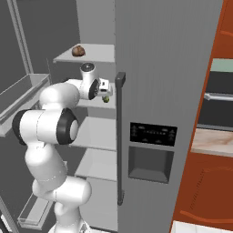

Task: Pick cucumber from the fridge and place it on the plate on the counter.

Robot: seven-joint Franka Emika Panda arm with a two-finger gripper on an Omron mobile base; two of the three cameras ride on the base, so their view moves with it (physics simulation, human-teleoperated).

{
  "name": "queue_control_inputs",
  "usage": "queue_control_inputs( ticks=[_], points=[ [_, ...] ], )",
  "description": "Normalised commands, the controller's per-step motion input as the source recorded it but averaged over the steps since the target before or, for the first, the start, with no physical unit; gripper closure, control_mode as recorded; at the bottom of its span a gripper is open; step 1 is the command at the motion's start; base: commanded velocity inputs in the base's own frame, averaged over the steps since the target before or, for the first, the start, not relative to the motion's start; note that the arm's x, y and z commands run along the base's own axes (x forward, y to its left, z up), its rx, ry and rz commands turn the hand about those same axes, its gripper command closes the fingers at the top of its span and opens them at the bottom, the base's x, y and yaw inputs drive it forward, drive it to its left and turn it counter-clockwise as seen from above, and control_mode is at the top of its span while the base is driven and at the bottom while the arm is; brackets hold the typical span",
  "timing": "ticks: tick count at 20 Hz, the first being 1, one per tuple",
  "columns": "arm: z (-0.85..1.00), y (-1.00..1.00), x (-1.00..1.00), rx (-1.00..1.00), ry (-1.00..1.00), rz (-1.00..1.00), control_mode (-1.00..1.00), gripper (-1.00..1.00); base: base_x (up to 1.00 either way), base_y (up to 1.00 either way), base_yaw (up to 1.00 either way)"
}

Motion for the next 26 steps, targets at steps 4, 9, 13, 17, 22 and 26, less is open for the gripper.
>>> queue_control_inputs(
  ticks=[4, 9, 13, 17, 22, 26],
  points=[
    [-0.17, 0.0, 0.42, 0.0, 0.0, 0.0, -1.0, -1.0, 0.0, 0.0, 0.0],
    [-0.18, 0.0, 0.4, 0.0, 0.0, 0.0, -1.0, -1.0, 0.0, 0.0, 0.0],
    [-0.17, 0.0, 0.42, 0.0, 0.0, 0.0, -1.0, -1.0, 0.0, 0.0, 0.0],
    [-0.16, 0.0, 0.43, 0.0, 0.0, 0.0, -1.0, -1.0, 0.0, 0.0, 0.0],
    [-0.21, 0.0, 0.45, 0.0, 0.0, 0.0, -1.0, -1.0, 0.0, 0.0, 0.0],
    [-0.22, -0.02, 0.44, 0.0, 0.0, 0.0, -1.0, -1.0, 0.0, 0.0, 0.0]
  ],
)
